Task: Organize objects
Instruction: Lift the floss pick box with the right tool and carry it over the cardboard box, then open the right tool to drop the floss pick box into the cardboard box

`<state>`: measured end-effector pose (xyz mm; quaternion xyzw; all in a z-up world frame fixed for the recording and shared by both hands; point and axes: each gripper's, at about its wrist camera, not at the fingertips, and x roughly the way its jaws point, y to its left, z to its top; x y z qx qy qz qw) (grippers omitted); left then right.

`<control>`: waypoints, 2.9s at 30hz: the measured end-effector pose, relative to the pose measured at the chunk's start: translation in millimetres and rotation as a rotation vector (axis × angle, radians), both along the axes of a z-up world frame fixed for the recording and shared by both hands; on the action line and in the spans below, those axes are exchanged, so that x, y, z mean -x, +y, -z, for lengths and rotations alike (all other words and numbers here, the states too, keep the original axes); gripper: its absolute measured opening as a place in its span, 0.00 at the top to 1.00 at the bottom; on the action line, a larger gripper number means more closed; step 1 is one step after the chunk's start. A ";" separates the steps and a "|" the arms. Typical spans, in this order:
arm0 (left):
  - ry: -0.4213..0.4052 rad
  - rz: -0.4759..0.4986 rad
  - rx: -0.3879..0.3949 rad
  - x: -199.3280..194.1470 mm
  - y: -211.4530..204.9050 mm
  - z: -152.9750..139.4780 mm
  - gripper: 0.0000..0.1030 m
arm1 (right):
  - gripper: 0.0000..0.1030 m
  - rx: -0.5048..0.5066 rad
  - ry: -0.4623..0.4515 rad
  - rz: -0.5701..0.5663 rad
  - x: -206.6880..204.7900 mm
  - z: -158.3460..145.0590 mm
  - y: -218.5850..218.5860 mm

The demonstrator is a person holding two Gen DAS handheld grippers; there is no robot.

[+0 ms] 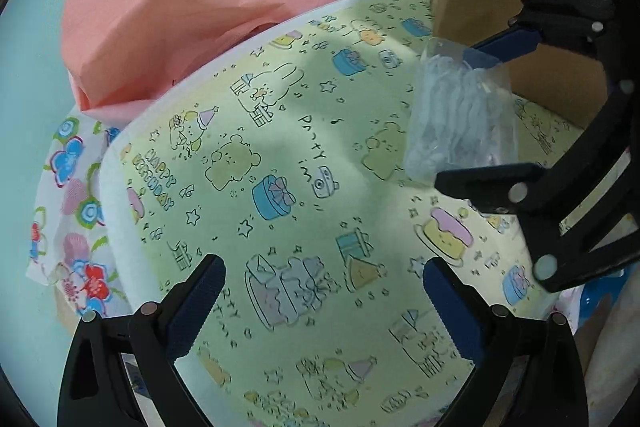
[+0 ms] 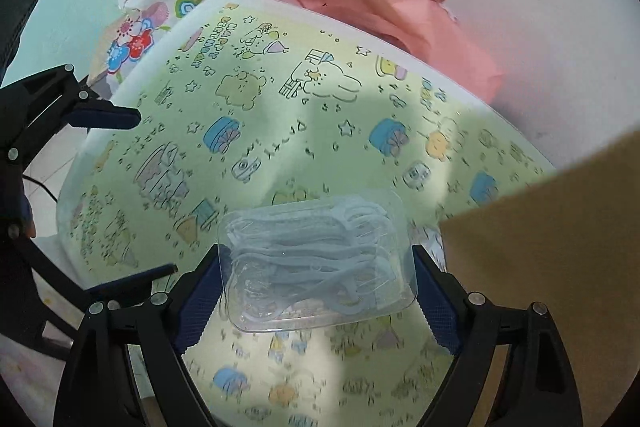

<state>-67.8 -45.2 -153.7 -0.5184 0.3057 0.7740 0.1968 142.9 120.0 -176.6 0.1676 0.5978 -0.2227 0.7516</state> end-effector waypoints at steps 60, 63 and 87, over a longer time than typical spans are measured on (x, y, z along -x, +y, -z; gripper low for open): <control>0.153 0.153 -0.038 -73.5 157.3 -114.8 0.02 | 0.13 0.097 -0.086 0.114 149.8 -147.4 -14.3; 0.150 0.154 -0.057 -66.3 168.1 -117.2 0.02 | 0.13 0.103 -0.081 0.136 158.5 -148.6 -25.7; 0.141 0.164 -0.101 -11.6 235.1 -99.2 0.02 | 0.13 0.063 -0.111 0.289 196.9 -118.4 -107.1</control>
